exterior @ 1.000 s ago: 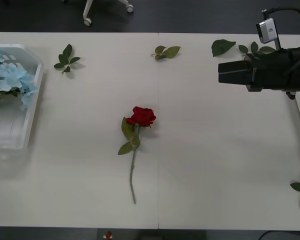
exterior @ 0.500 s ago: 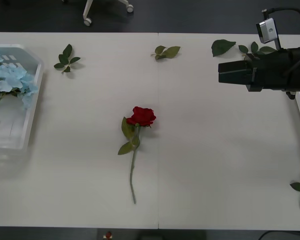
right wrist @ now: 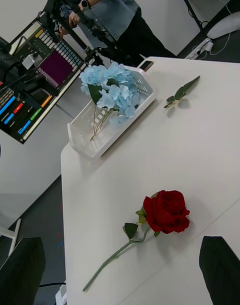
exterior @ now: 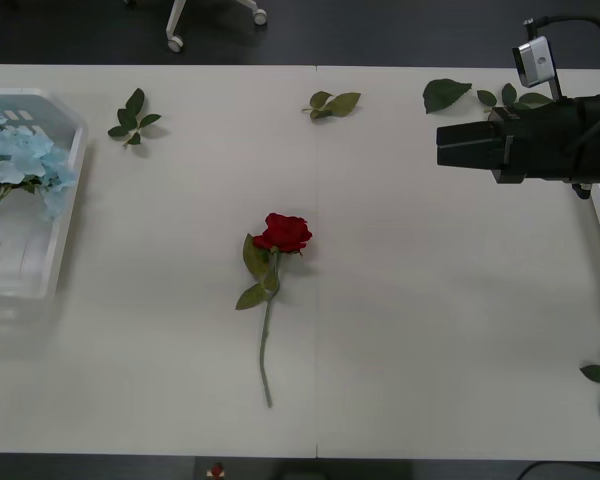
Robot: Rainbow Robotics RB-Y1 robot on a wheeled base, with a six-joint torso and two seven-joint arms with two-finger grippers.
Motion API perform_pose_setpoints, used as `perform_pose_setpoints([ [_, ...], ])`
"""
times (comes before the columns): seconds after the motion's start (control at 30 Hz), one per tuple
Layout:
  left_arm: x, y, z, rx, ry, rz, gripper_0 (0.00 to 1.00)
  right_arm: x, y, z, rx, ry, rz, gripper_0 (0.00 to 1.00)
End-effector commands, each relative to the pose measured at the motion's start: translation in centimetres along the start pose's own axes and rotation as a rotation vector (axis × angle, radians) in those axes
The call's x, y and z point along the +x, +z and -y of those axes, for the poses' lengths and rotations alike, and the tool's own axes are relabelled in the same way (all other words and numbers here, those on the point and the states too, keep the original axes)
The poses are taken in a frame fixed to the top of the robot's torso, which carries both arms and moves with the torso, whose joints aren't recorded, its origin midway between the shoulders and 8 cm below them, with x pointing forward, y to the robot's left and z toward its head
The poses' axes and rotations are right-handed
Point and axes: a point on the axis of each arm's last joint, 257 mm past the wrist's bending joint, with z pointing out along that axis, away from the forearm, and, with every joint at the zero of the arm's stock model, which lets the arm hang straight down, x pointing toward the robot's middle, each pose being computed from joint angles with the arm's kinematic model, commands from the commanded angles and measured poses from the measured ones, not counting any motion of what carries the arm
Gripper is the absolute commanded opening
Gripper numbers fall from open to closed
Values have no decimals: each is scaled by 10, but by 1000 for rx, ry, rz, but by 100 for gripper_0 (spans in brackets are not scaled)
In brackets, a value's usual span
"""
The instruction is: Put the red flowers into the right box and the blue flowers into the left box
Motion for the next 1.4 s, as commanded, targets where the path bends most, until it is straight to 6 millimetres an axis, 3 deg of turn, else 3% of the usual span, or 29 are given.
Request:
perform_pose_setpoints([
  [0.03, -24, 21, 42, 138, 83, 25, 100, -2, -4, 1, 6, 6, 7, 90],
  [0.17, -35, 57, 79, 238, 133, 25, 100, -2, -4, 1, 8, 7, 7, 90],
  [0.53, -74, 141, 153, 131, 44, 21, 100, -1, -4, 2, 8, 8, 7, 90],
  [0.83, -83, 192, 219, 30, -136, 15, 100, -1, -4, 2, 8, 8, 7, 90],
  [0.87, -83, 192, 219, 30, -136, 15, 100, -1, -4, 2, 8, 8, 7, 90],
  [0.97, -81, 216, 242, 10, -222, -24, 100, -1, -4, 1, 6, 9, 5, 90],
  [1.4, -83, 289, 252, -216, -273, -55, 100, 0, -4, 0, 2, 9, 3, 90],
])
